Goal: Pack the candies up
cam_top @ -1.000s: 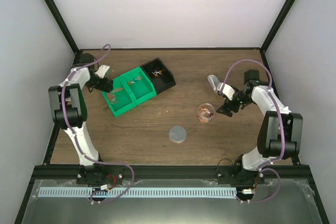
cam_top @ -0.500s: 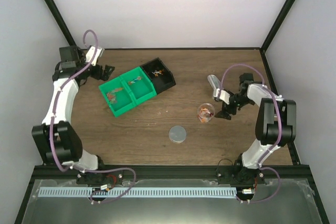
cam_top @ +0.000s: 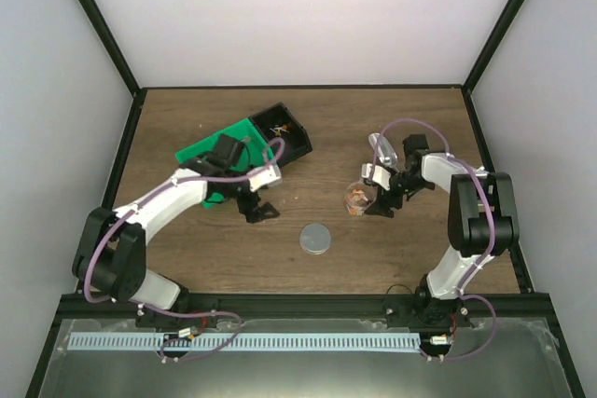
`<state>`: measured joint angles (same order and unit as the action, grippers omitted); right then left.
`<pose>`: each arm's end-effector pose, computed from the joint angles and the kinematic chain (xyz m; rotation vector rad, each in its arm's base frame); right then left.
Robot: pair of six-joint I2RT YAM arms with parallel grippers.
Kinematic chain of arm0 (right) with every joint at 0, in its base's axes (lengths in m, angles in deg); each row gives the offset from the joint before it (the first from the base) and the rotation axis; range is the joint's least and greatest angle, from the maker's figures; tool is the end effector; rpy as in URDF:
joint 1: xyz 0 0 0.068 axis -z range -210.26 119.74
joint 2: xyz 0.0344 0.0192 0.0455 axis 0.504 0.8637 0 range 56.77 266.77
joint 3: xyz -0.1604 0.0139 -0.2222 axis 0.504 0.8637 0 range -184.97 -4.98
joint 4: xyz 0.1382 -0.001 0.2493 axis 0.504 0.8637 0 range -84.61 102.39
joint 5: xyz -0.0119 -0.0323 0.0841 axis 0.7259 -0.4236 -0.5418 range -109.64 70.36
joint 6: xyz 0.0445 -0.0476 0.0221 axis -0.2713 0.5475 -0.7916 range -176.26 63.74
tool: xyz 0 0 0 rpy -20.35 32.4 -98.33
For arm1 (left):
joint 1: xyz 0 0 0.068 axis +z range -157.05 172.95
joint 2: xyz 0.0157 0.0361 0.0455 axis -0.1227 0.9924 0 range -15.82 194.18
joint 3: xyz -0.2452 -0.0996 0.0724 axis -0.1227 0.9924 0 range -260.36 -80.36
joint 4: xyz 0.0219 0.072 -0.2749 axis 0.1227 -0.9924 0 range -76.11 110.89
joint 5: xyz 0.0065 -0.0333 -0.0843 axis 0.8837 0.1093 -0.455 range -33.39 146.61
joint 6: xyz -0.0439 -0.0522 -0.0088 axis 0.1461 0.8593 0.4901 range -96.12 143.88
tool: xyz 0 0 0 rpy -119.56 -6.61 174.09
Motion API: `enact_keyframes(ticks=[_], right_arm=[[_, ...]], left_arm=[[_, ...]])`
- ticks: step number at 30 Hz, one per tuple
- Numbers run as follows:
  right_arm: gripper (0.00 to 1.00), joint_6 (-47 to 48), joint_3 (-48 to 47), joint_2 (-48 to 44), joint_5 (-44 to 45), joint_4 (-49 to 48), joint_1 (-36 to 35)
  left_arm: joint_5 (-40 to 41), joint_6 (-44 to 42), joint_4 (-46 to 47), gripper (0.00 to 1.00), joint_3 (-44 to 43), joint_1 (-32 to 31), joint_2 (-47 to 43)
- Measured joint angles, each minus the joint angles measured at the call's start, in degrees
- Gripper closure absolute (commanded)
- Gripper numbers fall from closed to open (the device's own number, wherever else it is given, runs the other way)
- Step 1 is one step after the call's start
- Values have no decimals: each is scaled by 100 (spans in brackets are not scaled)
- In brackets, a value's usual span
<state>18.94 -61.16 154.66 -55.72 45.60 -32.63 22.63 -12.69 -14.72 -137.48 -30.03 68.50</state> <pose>0.3131 0.0457 0.1240 -1.6748 1.9888 0.5721 0.2789 -0.1520 0.2009 1.4142 2.0965 -0.6930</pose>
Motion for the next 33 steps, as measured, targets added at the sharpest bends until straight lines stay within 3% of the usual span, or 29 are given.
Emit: enact_keyframes(ticks=[8,11,33], right_arm=[[6,-520,101,2,-52,-232,-254],[6,-680,101,4,-83,-286,-299],[8,-1038,280,2,-302,-623,-308]], left_arm=[[400,-599,684,0,282,-1567,608],[511,-616,787,0,282,-1810,925],[1078,-723,1759,0,-31,-2638,2076]])
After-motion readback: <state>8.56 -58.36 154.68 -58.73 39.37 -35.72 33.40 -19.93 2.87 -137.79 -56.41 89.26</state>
